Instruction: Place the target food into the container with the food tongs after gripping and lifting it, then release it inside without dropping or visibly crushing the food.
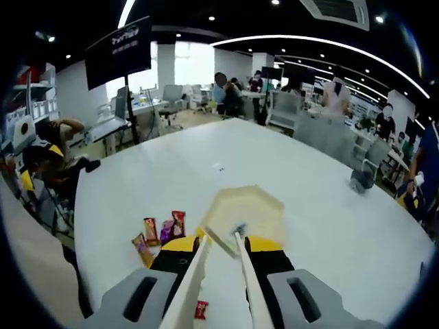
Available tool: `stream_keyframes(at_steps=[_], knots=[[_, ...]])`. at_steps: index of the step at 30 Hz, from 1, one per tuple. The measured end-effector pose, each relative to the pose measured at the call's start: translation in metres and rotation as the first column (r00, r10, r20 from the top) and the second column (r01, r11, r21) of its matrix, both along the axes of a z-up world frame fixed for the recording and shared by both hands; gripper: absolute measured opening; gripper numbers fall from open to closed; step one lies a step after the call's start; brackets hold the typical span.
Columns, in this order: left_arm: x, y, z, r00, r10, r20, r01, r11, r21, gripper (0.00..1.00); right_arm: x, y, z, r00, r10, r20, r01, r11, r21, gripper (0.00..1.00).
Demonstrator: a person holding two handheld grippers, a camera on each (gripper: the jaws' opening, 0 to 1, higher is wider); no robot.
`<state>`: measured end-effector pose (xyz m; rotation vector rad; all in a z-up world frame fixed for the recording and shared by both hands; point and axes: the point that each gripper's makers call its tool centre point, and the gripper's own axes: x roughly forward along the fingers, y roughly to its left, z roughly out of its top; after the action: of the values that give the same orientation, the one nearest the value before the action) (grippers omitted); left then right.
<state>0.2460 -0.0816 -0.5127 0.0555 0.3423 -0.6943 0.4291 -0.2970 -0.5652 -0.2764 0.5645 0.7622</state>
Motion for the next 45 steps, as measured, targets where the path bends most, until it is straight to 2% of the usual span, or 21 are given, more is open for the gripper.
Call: stream_keyframes(at_steps=[10,22,31,45], knots=[[-0.005,0.002,0.000,1.000,0.008,-0.002,-0.008,1.000,0.000,0.56,-0.020,0.031,-0.013,0.995,0.093,-0.024,-0.093,0.995,-0.024,0.26],[-0.014,0.014,-0.004,0.999,0.042,-0.017,-0.042,0.999,0.001,0.56,-0.029,0.052,-0.029,0.989,0.141,-0.053,-0.142,0.990,-0.023,0.26],[-0.012,0.018,-0.004,0.999,0.045,-0.018,-0.045,0.999,0.006,0.56,-0.028,0.058,-0.031,0.988,0.145,-0.061,-0.146,0.989,-0.005,0.26],[-0.007,0.017,-0.005,0.999,0.042,-0.016,-0.042,0.999,0.005,0.56,-0.028,0.054,-0.035,0.990,0.131,-0.058,-0.132,0.991,-0.003,0.26]])
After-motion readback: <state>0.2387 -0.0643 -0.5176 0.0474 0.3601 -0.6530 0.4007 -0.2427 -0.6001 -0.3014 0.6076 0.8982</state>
